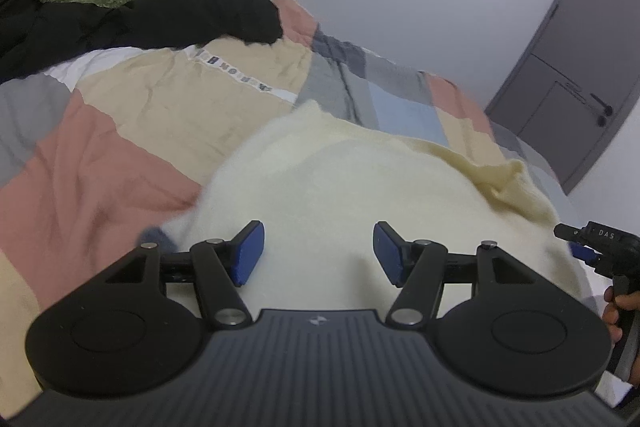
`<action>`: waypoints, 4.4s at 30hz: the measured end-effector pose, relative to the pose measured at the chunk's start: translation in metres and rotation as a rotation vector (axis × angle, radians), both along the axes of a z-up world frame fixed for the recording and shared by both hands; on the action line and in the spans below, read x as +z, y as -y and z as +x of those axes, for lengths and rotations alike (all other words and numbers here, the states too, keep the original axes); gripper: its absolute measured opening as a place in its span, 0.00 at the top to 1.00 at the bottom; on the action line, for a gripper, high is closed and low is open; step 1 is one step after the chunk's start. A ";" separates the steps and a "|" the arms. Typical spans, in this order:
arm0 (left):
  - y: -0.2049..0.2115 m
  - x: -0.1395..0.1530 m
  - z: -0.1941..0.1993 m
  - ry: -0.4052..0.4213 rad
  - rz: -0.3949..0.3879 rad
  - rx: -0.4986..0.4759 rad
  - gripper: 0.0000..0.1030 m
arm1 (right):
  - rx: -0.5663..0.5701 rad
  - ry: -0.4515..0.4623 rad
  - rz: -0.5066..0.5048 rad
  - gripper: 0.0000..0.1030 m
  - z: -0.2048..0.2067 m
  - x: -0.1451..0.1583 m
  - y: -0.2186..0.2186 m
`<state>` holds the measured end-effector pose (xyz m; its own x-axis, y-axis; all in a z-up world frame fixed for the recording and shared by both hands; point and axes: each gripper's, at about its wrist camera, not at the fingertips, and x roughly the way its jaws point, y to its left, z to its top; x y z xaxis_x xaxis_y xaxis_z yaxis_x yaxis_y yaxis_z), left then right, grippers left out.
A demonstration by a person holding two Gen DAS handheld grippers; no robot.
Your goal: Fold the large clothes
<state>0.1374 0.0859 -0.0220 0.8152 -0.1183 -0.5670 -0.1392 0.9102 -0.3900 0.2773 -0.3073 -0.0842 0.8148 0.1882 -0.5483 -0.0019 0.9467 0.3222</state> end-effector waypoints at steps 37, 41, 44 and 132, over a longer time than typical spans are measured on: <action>0.007 -0.044 -0.065 -0.070 -0.623 0.127 0.21 | 0.154 -0.267 0.701 0.22 -0.116 -0.036 -0.025; -0.004 -0.053 -0.068 -0.065 -0.759 0.164 0.19 | 0.150 -0.275 0.734 0.21 -0.116 -0.037 -0.027; -0.008 -0.058 -0.071 -0.073 -0.813 0.187 0.19 | 0.156 -0.274 0.728 0.21 -0.120 -0.038 -0.031; 0.024 0.017 -0.204 -0.094 -0.598 0.230 0.61 | 0.117 -0.160 0.561 0.70 -0.223 0.017 0.018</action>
<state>-0.0662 0.0619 -0.0049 0.8074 -0.2645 -0.5273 -0.3627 0.4823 -0.7974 0.0543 -0.3251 -0.0672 0.6864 0.5685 -0.4536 -0.0064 0.6284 0.7778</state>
